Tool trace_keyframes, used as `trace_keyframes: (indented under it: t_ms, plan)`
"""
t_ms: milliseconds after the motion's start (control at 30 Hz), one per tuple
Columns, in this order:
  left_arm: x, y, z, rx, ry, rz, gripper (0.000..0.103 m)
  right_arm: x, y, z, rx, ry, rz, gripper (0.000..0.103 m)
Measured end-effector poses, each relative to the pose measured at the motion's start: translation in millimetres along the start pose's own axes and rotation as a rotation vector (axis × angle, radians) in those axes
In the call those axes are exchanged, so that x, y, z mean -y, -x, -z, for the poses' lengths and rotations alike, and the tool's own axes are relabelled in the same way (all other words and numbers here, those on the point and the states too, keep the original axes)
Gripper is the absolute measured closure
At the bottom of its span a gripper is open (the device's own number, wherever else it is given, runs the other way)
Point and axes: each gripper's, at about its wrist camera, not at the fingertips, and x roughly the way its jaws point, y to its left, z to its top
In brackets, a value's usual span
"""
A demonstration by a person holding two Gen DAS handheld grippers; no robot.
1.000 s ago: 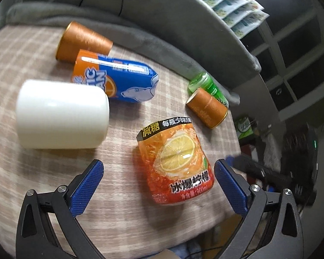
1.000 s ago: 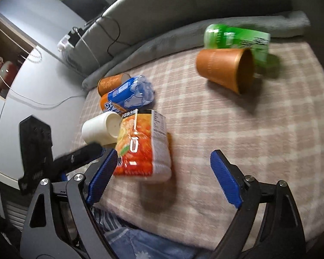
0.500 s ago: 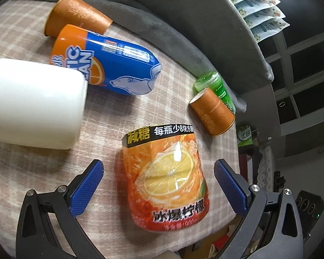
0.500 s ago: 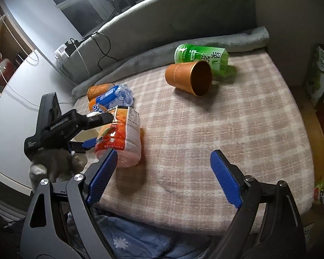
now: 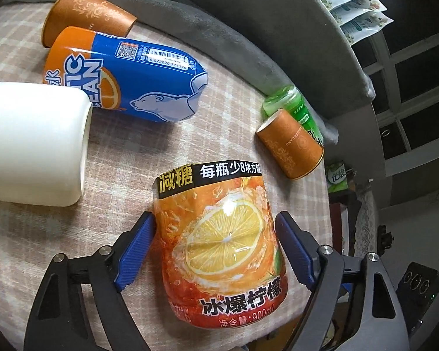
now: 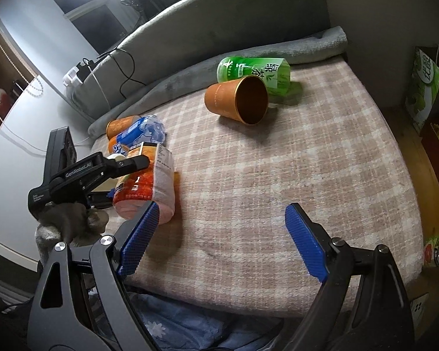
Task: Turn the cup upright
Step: 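Grip the upright orange container with the left gripper and steady it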
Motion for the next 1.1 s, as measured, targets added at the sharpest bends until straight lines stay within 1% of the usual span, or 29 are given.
trace_keyframes:
  t_ms: [167,367,433,633,833,1100]
  plan:
    - [9,7,4,0.035,-0.054,-0.019,0.020,0,-2,0,-0.002,0.000,-0.002,0.013]
    - [28,21,11,0.120,-0.168,-0.052,0.022,-3,-4,0,-0.004,0.002,-0.003,0.013]
    - [36,23,13,0.157,-0.217,-0.075,0.022,-3,-4,1,-0.007,0.003,-0.001,0.013]
    - [46,23,15,0.228,-0.301,-0.139,0.023,-1,-5,3,-0.010,-0.003,0.001,0.013]
    - [53,21,17,0.273,-0.362,-0.188,0.024,0,-5,3,-0.010,-0.007,0.000,0.013]
    - [63,17,23,0.304,-0.425,-0.227,0.024,3,-4,4,-0.008,-0.013,0.005,0.013]
